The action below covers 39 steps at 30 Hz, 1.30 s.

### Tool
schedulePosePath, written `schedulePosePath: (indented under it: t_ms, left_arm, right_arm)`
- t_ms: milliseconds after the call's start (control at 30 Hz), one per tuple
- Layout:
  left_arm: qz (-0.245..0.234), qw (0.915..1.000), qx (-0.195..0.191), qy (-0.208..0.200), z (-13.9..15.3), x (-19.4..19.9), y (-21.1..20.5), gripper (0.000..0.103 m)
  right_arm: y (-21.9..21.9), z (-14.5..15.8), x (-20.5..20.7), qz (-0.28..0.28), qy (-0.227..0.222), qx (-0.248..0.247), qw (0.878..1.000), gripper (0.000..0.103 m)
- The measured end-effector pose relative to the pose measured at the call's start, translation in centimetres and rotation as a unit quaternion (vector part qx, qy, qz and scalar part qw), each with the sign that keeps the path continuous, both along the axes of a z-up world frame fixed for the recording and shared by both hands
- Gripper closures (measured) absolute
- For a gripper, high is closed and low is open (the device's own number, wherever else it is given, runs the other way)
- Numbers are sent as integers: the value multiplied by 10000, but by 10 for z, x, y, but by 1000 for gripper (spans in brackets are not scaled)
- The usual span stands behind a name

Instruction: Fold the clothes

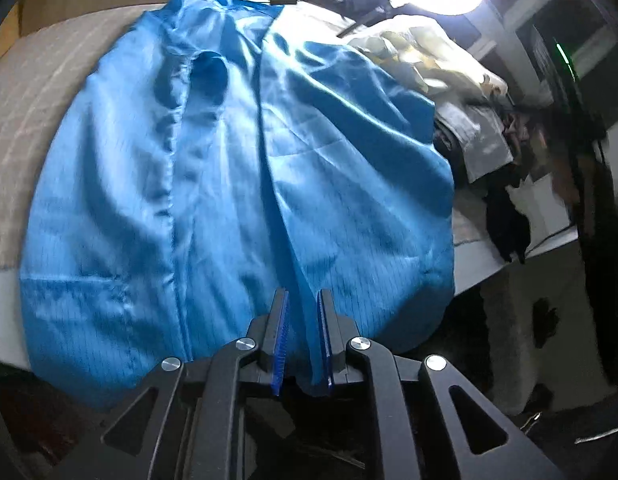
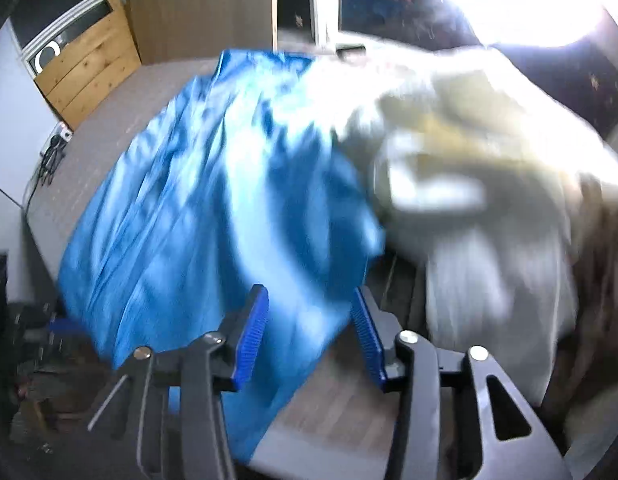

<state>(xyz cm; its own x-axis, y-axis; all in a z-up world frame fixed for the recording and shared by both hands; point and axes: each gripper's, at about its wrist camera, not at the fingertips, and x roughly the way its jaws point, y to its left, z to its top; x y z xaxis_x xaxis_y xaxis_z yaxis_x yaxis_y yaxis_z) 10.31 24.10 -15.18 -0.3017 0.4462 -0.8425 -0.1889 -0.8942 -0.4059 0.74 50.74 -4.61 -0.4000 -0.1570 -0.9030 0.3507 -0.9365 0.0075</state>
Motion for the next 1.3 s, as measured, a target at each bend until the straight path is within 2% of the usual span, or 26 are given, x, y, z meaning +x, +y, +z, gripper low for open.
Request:
schedulePosePath:
  t_ms: [100, 167, 267, 300, 333, 367, 400, 433, 500, 567, 633, 800, 867, 933, 1033, 1133, 1200, 1267, 1300]
  left_arm:
    - [13, 9999, -56, -161, -9, 2, 3, 87]
    - [68, 9995, -1, -324, -16, 8, 4, 82]
    - [104, 9986, 70, -516, -26, 16, 10, 82]
    - [118, 9985, 111, -531, -27, 18, 13, 82]
    - [132, 9984, 150, -525, -26, 20, 15, 82]
    - [158, 9986, 135, -493, -25, 22, 18, 82]
    - [202, 9989, 39, -422, -23, 24, 19, 82]
    - [258, 9990, -74, -351, -22, 25, 21, 82]
    - [386, 9987, -216, -262, -21, 31, 19, 82]
    - [464, 9983, -177, -318, -24, 40, 13, 82]
    - [492, 9979, -97, -401, -29, 52, 12, 82]
    - [364, 9987, -106, -351, -39, 76, 37, 82]
    - [340, 9988, -196, -305, -45, 78, 50, 80]
    - [296, 9985, -379, -273, -51, 79, 64, 80]
    - [251, 9974, -617, -284, -64, 76, 78, 74]
    - [333, 9944, -983, -206, -78, 69, 85, 74]
    - [486, 9924, -1108, -227, -86, 64, 81, 78]
    - [616, 9919, -1076, -269, -88, 62, 72, 94]
    - [671, 9914, -1096, -244, -86, 63, 67, 95]
  right_arm:
    - [-10, -25, -49, 69, -81, 616, 9980, 56]
    - [-5, -43, -69, 120, -296, 747, 9967, 56]
    - [-9, -71, -80, 389, -439, 924, 9940, 56]
    - [-14, -75, -80, 500, -406, 1096, 9919, 60]
    - [-18, -77, -77, 589, -334, 1311, 9891, 80]
    - [-23, -78, -75, 658, -248, 1541, 9855, 89]
    - [-23, -79, -75, 654, -146, 1727, 9827, 97]
    - [-21, -77, -77, 527, -55, 1789, 9824, 98]
    - [-14, -70, -77, 272, 119, 1710, 9848, 98]
    - [-15, -53, -57, 332, 398, 1672, 9846, 94]
    - [-19, -34, -26, 416, 653, 1701, 9824, 76]
    - [-42, -19, 74, 772, 269, 766, 9937, 72]
    - [-52, -31, 103, 839, 89, 717, 9939, 72]
    - [-57, -55, 117, 871, -286, 671, 9935, 72]
    - [-54, -82, 121, 682, -661, 646, 9934, 72]
    - [-47, -94, 119, 463, -871, 522, 9938, 72]
    - [-42, -100, 115, 319, -1010, 466, 9933, 72]
    - [-40, -105, 113, 250, -1094, 538, 9922, 72]
    - [-40, -105, 112, 243, -1095, 546, 9922, 72]
